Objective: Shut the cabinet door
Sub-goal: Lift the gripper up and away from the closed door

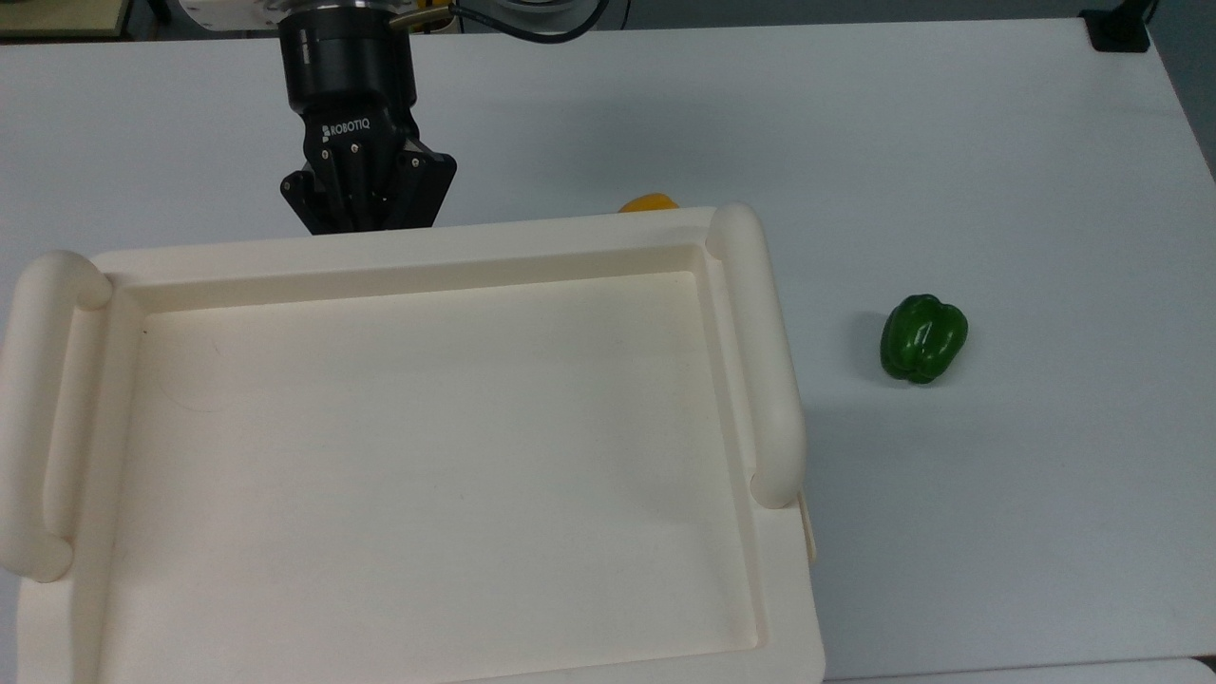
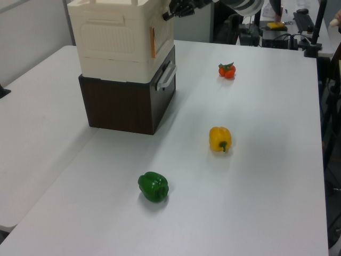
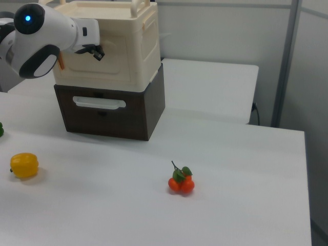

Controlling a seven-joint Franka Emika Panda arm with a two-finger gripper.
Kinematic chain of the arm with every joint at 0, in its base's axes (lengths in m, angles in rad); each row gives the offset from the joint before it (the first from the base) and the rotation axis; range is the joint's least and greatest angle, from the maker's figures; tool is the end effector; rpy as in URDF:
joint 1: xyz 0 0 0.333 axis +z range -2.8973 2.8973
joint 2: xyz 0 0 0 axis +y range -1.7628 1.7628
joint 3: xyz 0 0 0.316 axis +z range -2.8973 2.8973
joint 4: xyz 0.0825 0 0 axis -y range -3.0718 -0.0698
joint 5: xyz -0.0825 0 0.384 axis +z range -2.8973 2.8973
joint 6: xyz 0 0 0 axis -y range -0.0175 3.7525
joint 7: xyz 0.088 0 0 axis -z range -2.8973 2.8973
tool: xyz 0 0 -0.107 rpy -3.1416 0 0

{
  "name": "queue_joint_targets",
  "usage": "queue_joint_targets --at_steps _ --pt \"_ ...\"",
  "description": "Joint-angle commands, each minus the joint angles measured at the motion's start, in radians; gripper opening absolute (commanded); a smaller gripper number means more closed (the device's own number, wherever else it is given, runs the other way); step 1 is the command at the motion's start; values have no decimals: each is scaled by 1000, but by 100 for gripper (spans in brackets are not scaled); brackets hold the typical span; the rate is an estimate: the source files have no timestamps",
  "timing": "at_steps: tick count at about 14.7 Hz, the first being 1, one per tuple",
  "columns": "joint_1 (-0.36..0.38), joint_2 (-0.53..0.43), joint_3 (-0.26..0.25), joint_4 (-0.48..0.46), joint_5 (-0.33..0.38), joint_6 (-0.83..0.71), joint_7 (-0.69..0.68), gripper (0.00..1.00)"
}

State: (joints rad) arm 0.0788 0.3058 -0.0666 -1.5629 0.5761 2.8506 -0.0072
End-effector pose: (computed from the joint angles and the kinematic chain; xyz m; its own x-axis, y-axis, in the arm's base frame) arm 0.7006 -0.0135 0.5821 0.5184 -0.4941 0.6980 -0.1429 -0.8548 -0.4989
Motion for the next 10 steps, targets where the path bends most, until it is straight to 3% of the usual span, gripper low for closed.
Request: queue_joint_targets --at_steps 1,4,8,10 --pt "10 -66 -1 -61 -2 -11 1 0" --pt "10 -152 -2 -143 -9 -89 -16 2" --pt "-4 -226 -27 -149 -73 -417 -16 21" --pt "-7 -263 -41 -149 -120 -552 -14 37"
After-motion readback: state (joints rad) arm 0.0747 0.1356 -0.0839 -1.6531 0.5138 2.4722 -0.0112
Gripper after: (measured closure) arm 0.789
